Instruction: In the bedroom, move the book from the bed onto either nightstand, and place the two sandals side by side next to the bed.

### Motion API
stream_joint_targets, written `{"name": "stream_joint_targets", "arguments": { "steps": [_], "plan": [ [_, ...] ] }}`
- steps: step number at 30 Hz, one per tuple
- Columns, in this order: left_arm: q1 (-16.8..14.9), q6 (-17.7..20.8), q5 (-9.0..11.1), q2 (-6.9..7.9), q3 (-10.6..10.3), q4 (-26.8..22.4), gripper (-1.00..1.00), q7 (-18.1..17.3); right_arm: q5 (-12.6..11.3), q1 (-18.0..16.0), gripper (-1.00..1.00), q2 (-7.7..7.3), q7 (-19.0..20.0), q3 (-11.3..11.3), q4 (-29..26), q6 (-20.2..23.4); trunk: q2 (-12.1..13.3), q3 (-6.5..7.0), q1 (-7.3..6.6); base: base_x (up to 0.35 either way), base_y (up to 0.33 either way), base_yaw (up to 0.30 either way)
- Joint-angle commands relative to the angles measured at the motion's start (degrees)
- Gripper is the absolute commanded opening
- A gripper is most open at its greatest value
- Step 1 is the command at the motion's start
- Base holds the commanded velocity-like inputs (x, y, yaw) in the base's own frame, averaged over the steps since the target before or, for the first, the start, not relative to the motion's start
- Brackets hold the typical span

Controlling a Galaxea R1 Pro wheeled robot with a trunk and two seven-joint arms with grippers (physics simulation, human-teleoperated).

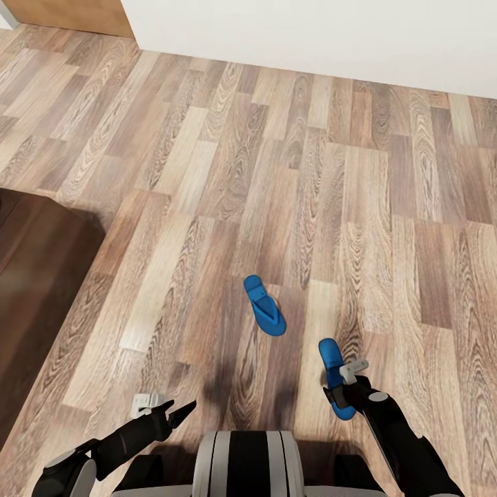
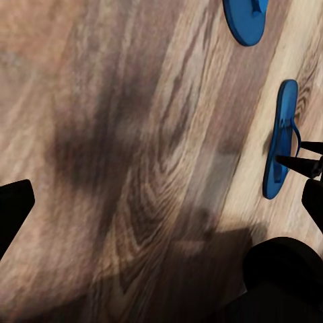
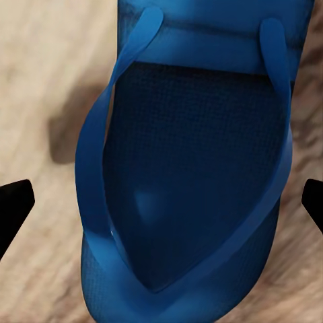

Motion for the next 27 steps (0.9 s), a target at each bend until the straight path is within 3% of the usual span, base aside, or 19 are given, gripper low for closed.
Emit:
{"name": "stream_joint_targets", "arguments": {
  "steps": [1,6,14,27],
  "plan": [
    [0.0,0.4,0.4,0.00,0.0,0.0,1.00,-0.1,0.6,0.0,1.00,0.02,0.5,-0.1,-0.1,0.2,0.0,-0.03,-0.01,0.000,0.000,0.000],
    [0.0,0.4,0.4,-0.01,0.0,0.0,1.00,-0.1,0.6,0.0,1.00,0.02,0.5,-0.1,-0.1,0.2,0.0,-0.03,-0.01,0.000,0.000,0.000],
    [0.0,0.4,0.4,0.01,0.0,0.0,1.00,-0.1,0.6,0.0,1.00,0.02,0.5,-0.1,-0.1,0.2,-0.1,-1.80,0.20,0.000,0.000,0.000],
    [0.0,0.5,0.4,0.00,0.0,0.0,1.00,-0.1,0.6,0.0,1.00,0.02,0.4,-0.1,-0.1,0.2,-0.1,-1.80,0.20,0.000,0.000,0.000]
  ]
}}
